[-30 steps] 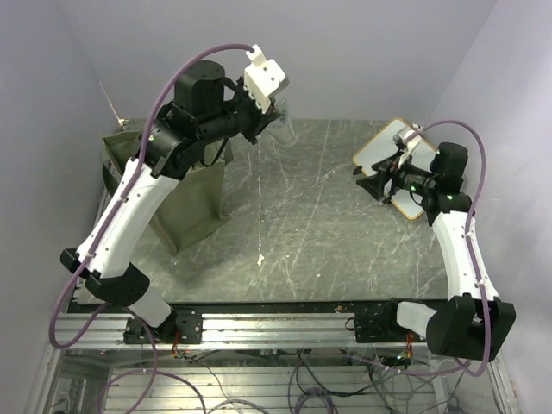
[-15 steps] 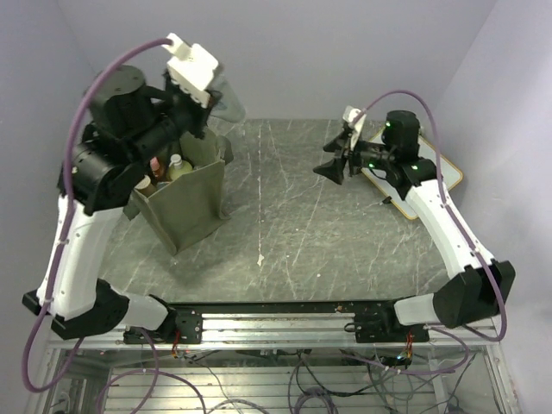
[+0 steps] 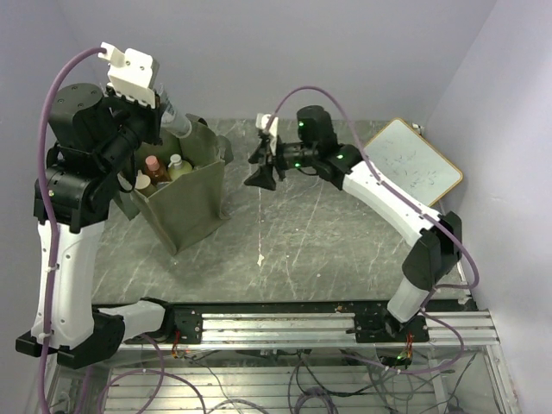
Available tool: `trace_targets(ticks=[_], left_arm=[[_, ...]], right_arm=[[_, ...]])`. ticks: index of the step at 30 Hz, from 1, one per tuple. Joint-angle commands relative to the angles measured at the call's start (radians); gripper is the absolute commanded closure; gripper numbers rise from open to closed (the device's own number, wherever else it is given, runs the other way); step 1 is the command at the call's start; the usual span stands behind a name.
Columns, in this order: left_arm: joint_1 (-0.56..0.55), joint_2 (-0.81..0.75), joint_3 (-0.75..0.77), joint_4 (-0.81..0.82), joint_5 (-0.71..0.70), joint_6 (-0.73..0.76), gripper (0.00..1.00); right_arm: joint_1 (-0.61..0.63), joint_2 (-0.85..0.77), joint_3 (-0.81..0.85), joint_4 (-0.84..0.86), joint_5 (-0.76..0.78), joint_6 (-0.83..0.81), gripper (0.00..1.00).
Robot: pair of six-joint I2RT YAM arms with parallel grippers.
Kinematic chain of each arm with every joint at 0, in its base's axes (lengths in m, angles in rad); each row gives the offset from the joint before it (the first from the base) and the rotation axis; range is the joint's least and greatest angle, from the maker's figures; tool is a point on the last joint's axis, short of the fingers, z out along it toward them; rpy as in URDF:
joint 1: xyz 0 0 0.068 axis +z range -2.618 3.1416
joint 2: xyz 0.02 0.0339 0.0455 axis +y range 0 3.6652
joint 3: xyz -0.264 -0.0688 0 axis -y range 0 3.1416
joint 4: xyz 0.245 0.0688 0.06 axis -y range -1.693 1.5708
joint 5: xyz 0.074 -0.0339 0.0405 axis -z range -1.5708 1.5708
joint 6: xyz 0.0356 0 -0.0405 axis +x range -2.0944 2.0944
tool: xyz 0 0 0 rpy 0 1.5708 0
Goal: Place the personal care products into the canvas bag
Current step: Place the care product in the canvas bag.
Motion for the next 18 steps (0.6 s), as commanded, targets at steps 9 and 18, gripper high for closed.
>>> trace_targets(ticks=[9,18], left_arm=[[0.072,-0.063,-0.118,0.064,0.003,-0.038,0.93],[0.088,-0.099,-0.174,-0.015,0.022,0.011,0.93]], right_arm=[[0.130,0.210,0.209,0.019,0.137,0.130,0.43],[0.156,0.271,0.297,-0.007,0.145,0.142,0.58]])
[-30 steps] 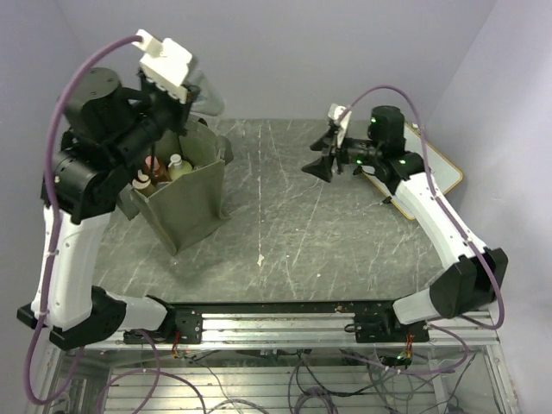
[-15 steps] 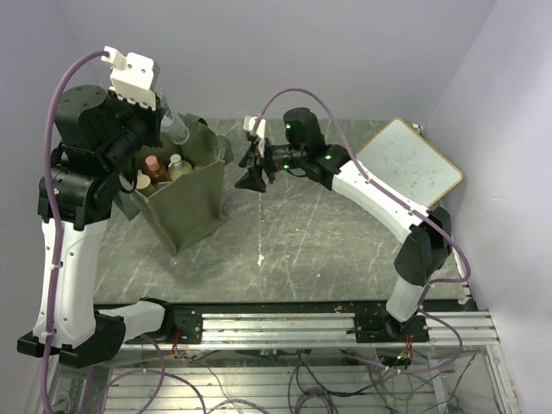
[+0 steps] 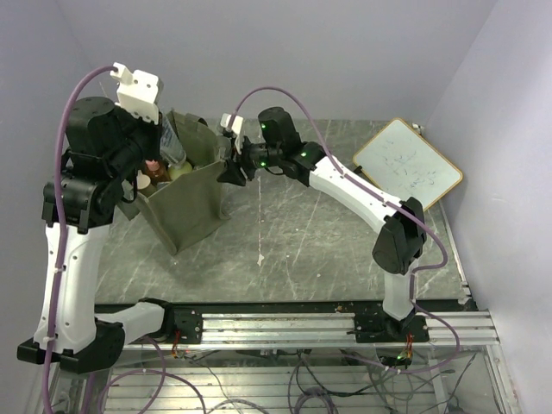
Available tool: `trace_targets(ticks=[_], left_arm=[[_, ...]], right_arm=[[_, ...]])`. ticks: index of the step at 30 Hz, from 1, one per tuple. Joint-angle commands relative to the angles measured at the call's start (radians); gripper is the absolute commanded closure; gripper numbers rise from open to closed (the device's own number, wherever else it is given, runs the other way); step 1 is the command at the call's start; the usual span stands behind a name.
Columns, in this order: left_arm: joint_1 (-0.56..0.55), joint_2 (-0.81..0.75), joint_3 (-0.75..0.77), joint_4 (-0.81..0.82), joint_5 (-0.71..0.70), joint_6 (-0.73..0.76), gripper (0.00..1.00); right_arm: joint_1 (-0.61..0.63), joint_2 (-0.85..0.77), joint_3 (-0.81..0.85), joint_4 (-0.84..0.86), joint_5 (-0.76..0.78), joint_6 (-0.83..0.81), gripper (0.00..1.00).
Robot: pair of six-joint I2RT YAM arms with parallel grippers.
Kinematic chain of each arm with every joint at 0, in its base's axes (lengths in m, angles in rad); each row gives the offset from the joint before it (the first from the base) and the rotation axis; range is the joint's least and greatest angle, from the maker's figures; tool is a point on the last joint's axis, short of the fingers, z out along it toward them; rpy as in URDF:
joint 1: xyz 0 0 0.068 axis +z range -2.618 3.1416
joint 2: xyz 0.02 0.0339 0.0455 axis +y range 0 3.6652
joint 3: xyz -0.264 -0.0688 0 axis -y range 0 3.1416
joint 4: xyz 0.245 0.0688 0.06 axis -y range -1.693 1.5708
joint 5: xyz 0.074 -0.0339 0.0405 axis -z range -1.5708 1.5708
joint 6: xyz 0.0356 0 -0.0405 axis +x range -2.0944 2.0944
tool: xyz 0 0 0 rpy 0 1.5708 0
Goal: Place the personal care products into the canvas bag
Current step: Place the care product in the canvas bag.
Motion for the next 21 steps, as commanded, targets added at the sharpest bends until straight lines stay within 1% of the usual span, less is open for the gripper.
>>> trace_targets(ticks=[1,2,5,12,15,21], left_arm=[[0.021,-0.056,-0.011,0.030,0.016,0.041,0.93],[0.023,-0.066,-0.017,0.029,0.011,0.048,0.93],[0.032,-0.089,-0.021,0.007,0.017,0.058,0.93],[0.041,-0.106,-0.071,-0.015,0.156,0.020,0.93],[0.041,-0.107,-0.093,-0.001,0.192,0.000,0.93],[0.042,-0.079,-0.080,0.003,0.266,-0.044,0.93]], right_arm=[[0.015,0.015,0.060,-0.008,0.011,0.019,0.61],[0.016,0.016,0.063,-0.009,0.011,0.019,0.62],[0.020,0.014,0.065,-0.012,0.013,0.018,0.72],[0.026,0.006,0.085,-0.036,0.038,-0.014,1.00],[0.026,0.000,0.099,-0.048,0.047,-0.035,1.00],[0.026,-0.006,0.138,-0.099,0.023,-0.106,1.00]])
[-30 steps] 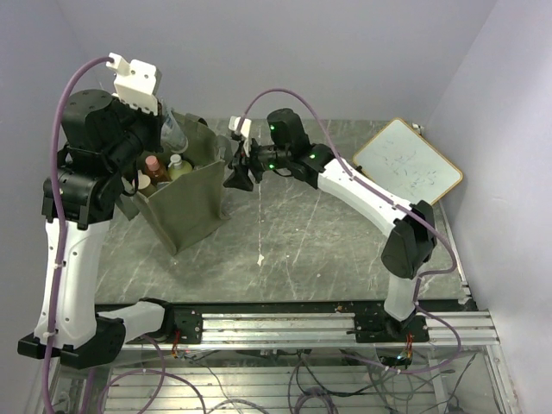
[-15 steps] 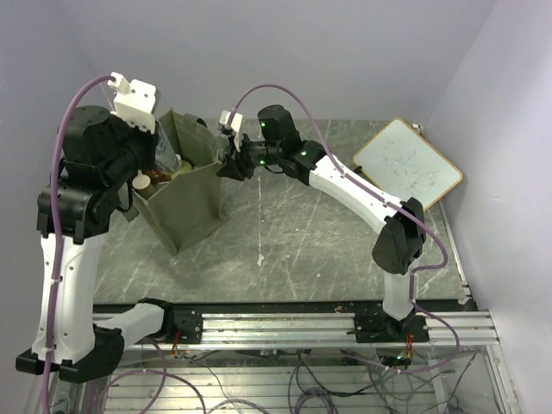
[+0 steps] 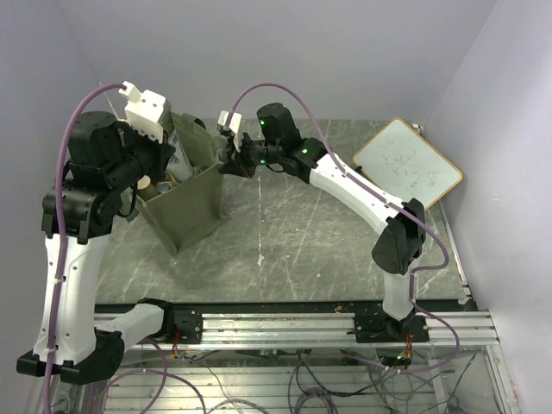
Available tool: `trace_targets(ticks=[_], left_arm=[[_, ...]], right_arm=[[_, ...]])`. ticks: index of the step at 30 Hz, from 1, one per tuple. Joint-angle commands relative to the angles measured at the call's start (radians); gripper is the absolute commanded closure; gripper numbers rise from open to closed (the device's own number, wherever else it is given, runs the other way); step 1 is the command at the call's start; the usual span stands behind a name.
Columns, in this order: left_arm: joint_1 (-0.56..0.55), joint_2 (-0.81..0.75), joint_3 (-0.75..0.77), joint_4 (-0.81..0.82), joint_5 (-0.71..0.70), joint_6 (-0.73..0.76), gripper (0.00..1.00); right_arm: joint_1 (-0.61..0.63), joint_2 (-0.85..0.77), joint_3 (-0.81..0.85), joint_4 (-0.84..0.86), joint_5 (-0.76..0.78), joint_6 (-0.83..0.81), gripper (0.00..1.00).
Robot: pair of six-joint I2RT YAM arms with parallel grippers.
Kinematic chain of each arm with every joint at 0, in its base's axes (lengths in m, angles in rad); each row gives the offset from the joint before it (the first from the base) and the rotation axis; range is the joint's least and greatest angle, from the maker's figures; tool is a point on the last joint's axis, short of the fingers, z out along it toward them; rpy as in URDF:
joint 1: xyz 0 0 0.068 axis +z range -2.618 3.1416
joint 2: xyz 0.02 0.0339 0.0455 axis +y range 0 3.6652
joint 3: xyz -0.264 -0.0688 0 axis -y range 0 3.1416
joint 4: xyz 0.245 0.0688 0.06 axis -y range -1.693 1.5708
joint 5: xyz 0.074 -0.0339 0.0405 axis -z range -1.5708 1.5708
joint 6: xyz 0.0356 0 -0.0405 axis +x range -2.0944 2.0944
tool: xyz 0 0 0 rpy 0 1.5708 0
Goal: Place the personal care products into the canvas bag
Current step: Place the care product in the canvas bag.
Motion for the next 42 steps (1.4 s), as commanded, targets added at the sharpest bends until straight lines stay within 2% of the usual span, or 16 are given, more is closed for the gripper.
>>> trace_targets(ticks=[1,7,18,26,42], left_arm=[[0.010,0.004,0.023,0.077,0.109,-0.053,0.93],[0.018,0.020,0.005,0.095,0.180,-0.112,0.93],[0.033,0.041,-0.089,0.139,0.195,-0.178,0.93],[0.060,0.060,-0.137,0.166,0.255,-0.234,0.93],[0.071,0.123,-0.226,0.164,0.317,-0.222,0.93]], right_arm=[[0.013,-0.011,0.075,-0.043,-0.045,-0.070,1.00],[0.012,-0.011,0.096,-0.079,-0.059,-0.128,1.00],[0.011,-0.014,0.093,-0.106,-0.047,-0.185,1.00],[0.012,-0.008,0.117,-0.116,-0.036,-0.196,1.00],[0.011,-0.003,0.153,-0.116,-0.050,-0.175,1.00]])
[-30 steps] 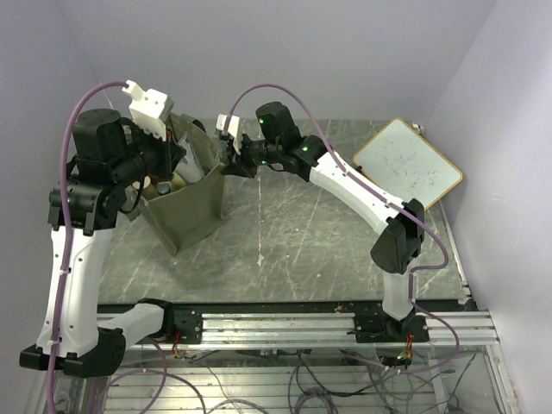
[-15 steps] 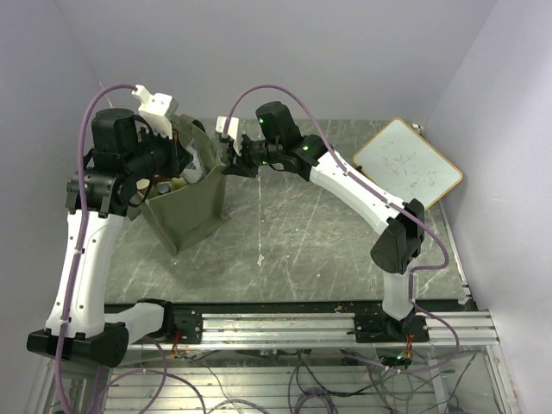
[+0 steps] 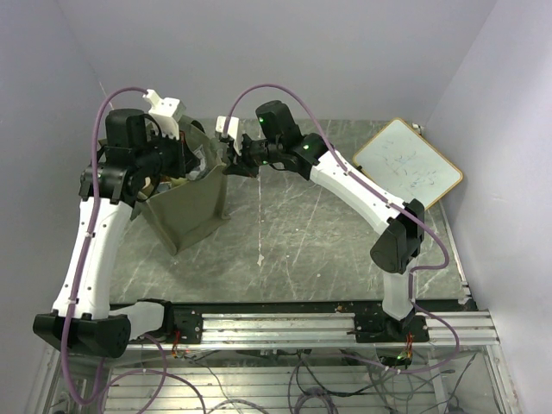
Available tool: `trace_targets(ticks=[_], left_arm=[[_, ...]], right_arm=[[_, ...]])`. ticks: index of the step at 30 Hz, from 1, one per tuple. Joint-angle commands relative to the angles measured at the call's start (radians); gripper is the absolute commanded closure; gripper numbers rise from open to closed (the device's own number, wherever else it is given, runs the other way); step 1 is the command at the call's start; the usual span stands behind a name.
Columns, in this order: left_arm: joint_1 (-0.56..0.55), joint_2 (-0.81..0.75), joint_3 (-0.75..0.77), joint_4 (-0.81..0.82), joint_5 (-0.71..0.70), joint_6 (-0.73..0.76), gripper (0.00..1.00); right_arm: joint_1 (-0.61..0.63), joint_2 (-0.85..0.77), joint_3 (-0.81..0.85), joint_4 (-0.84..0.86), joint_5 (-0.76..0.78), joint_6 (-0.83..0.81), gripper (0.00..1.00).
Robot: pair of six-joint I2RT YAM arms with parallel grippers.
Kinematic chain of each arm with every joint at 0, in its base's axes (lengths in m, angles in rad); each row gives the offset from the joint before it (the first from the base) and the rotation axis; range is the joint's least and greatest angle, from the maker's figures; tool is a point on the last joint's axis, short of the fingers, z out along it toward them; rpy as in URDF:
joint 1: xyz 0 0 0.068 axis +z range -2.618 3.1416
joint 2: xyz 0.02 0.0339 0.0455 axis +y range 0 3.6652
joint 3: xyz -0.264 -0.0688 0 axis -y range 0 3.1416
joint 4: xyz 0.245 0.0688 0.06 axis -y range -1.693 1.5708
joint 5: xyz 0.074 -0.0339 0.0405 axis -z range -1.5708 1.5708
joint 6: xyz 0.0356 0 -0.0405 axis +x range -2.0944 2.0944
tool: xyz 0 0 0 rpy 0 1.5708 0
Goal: Place the personal care products into the canvas bag
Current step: Place the care product in the canvas bag.
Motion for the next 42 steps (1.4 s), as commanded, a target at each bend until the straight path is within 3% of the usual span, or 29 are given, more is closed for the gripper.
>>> trace_targets(ticks=[1,22,42], left_arm=[[0.005,0.003,-0.022,0.048,0.081,-0.014,0.93],[0.005,0.047,-0.133,0.050,0.066,0.068,0.93],[-0.003,0.169,-0.079,-0.087,0.219,0.401,0.93]], right_arm=[[0.009,-0.013,0.074,0.042,-0.047,0.014,1.00],[0.010,-0.001,0.074,0.042,-0.049,-0.004,1.00],[0.011,0.017,0.111,0.040,-0.070,-0.006,1.00]])
